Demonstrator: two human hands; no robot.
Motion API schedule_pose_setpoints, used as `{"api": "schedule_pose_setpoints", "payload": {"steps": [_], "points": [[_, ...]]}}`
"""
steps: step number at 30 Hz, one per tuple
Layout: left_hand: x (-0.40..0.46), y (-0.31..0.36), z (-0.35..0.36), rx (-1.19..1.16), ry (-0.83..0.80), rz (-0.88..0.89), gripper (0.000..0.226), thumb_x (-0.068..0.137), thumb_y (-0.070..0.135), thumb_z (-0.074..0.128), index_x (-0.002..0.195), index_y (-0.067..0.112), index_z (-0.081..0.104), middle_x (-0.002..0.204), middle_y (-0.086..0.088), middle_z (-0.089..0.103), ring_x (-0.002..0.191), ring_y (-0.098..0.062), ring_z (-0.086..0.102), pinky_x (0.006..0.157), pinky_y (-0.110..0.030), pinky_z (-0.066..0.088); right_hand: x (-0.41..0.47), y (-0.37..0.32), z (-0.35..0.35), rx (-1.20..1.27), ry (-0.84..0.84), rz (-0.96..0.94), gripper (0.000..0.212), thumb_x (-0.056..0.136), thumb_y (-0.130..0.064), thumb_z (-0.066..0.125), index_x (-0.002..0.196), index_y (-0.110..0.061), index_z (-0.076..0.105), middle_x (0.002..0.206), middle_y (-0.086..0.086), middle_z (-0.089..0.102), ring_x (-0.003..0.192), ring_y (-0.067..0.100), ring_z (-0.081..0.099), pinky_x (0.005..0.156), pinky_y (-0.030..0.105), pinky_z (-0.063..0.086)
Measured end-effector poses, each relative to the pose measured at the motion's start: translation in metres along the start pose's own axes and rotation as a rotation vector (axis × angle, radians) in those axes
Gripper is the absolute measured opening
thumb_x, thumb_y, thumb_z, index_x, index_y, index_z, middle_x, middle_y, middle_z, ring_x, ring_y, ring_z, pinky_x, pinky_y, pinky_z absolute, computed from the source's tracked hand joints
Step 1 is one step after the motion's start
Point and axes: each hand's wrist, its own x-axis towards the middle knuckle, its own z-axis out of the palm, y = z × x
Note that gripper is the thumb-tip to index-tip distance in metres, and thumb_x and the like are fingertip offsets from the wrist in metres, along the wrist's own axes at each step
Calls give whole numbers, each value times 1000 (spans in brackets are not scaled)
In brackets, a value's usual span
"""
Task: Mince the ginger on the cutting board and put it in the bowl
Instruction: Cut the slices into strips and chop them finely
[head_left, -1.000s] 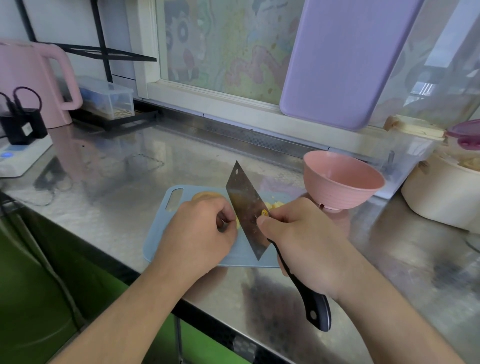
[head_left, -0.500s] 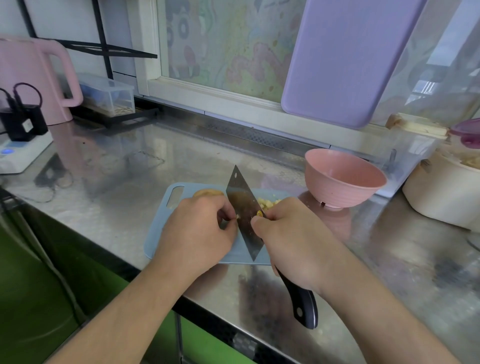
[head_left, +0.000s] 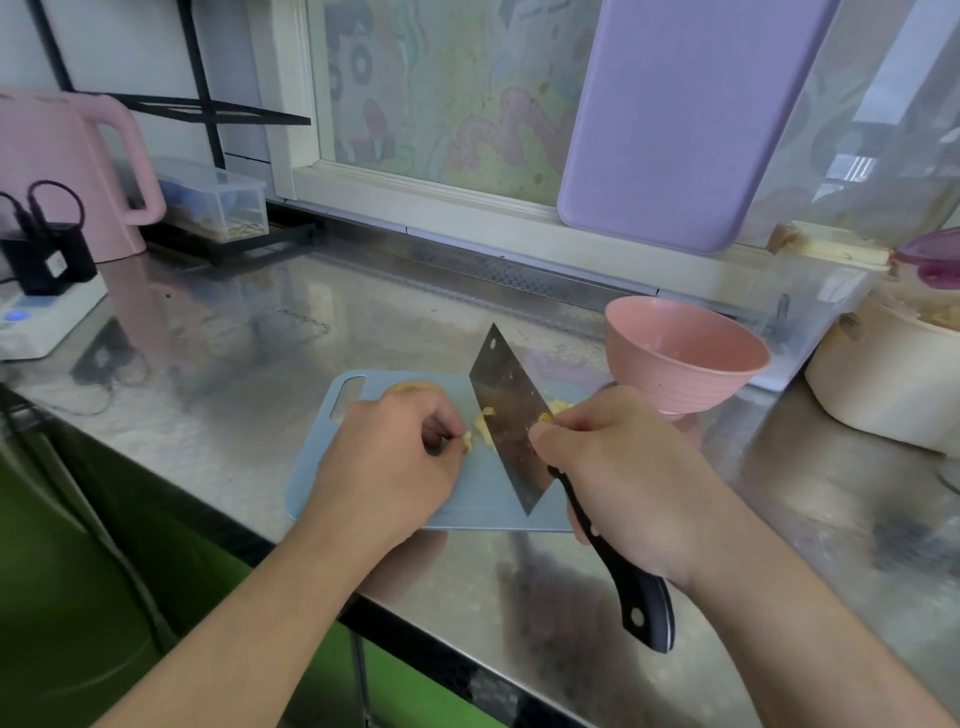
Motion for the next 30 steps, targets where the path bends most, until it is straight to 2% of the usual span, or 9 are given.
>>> {"api": "schedule_pose_setpoints", "payload": {"steps": [3, 7, 13, 19, 23, 27, 30], "points": [[0, 0, 2, -29, 0, -15, 24, 81, 12, 75, 77, 34, 70, 76, 19, 70, 79, 3, 66, 75, -24, 58, 0, 3, 1, 31, 2, -9, 45, 97, -27, 56, 69, 4, 41, 55, 13, 41, 51, 21, 35, 57, 37, 34], [-1, 0, 1, -45, -9, -30, 22, 81, 14, 77, 77, 34, 69, 77, 19, 70, 79, 4, 65, 74, -20, 55, -1, 4, 4, 50, -41, -7, 46, 99, -26, 57, 70, 6, 42, 55, 14, 40, 50, 22, 35, 56, 36, 33], [0, 0, 2, -51, -7, -24, 22, 81, 16, 80, 77, 34, 68, 77, 18, 70, 79, 3, 65, 74, -23, 57, -2, 1, 3, 70, -51, -12, 45, 99, -23, 56, 69, 5, 38, 56, 15, 39, 48, 21, 34, 54, 34, 31], [0, 0, 1, -38, -11, -11, 21, 82, 15, 78, 77, 33, 68, 76, 18, 69, 79, 4, 65, 72, -21, 55, -1, 1, 11, 28, -36, -31, 47, 99, -27, 57, 65, 2, 42, 54, 14, 43, 49, 21, 37, 57, 37, 36], [1, -1, 2, -29, -10, -15, 20, 81, 17, 78, 75, 33, 67, 74, 19, 69, 78, 4, 65, 70, -21, 54, -1, 1, 13, 0, -19, -21, 49, 99, -29, 57, 60, -6, 38, 50, 11, 45, 48, 21, 38, 59, 48, 45], [1, 0, 1, -12, -11, -14, 20, 82, 17, 77, 76, 34, 68, 74, 19, 68, 79, 5, 64, 68, -17, 51, 0, 2, 17, -29, -13, -8, 49, 99, -31, 57, 58, -11, 39, 44, 1, 46, 46, 20, 42, 56, 36, 41], [1, 0, 0, -4, -4, -16, 19, 82, 17, 78, 76, 33, 69, 73, 18, 68, 78, 4, 64, 66, -12, 48, -2, -1, 20, -83, -48, -46, 40, 103, -28, 53, 67, -11, 50, 59, 5, 51, 60, 26, 49, 63, 37, 46]]}}
